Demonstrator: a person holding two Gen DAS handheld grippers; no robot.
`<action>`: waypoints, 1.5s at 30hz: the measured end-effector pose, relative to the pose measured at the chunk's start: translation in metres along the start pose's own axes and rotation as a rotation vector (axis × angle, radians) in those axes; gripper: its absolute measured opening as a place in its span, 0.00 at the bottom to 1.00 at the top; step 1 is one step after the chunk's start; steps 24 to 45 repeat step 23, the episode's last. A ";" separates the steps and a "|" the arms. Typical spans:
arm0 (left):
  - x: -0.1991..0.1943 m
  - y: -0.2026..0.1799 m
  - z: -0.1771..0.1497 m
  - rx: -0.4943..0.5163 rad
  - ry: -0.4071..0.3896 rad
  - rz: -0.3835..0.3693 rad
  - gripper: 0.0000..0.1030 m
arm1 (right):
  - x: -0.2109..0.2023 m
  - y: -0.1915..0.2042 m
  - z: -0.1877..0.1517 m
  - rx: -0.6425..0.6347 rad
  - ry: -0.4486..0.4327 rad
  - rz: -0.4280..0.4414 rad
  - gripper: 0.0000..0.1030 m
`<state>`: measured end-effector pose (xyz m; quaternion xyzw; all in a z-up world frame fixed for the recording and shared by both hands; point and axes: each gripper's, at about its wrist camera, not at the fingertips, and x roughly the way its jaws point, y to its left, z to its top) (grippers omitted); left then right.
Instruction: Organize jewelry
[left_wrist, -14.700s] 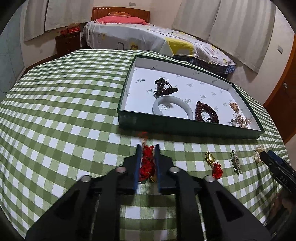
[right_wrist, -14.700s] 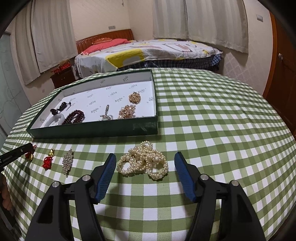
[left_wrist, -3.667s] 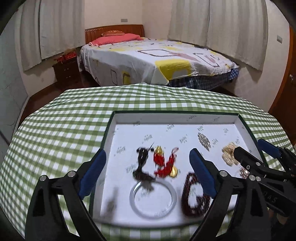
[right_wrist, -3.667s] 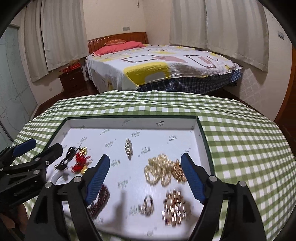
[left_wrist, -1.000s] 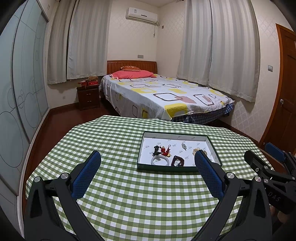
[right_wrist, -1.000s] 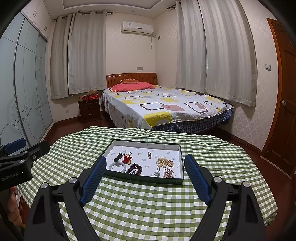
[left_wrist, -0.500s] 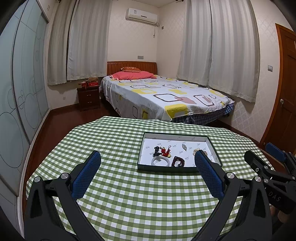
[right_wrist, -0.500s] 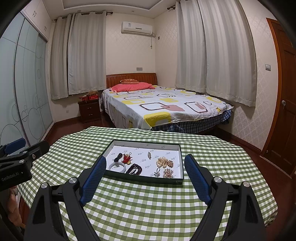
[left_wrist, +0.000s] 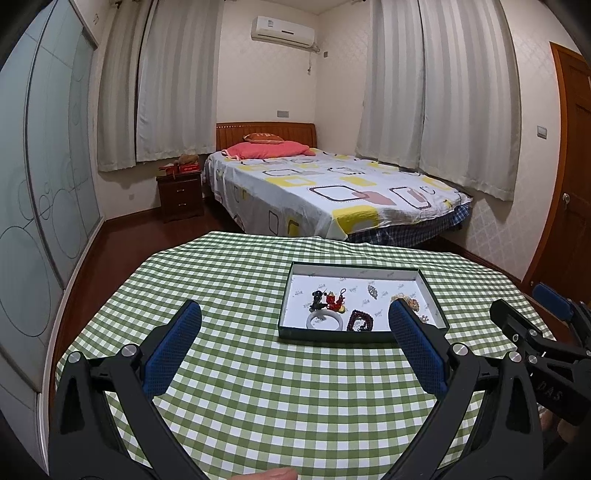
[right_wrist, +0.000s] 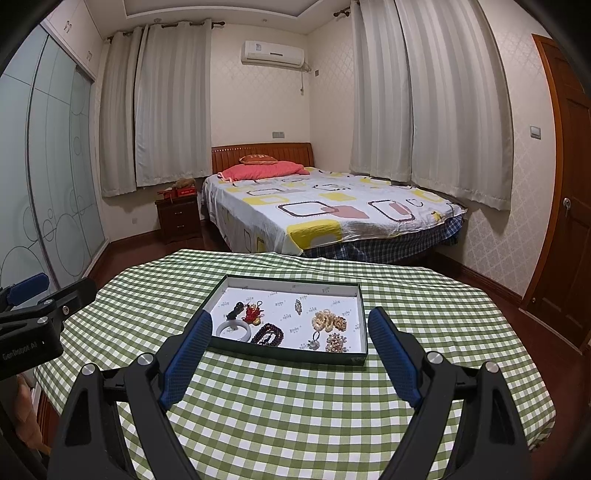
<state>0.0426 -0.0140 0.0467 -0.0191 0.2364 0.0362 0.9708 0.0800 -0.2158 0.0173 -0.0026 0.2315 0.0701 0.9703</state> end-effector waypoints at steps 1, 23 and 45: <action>0.001 -0.001 0.000 0.003 -0.001 0.001 0.96 | 0.000 0.000 0.000 0.001 0.001 0.000 0.81; 0.068 0.016 -0.013 -0.008 0.074 0.019 0.96 | 0.046 -0.037 -0.012 0.028 0.015 -0.056 0.82; 0.068 0.016 -0.013 -0.008 0.074 0.019 0.96 | 0.046 -0.037 -0.012 0.028 0.015 -0.056 0.82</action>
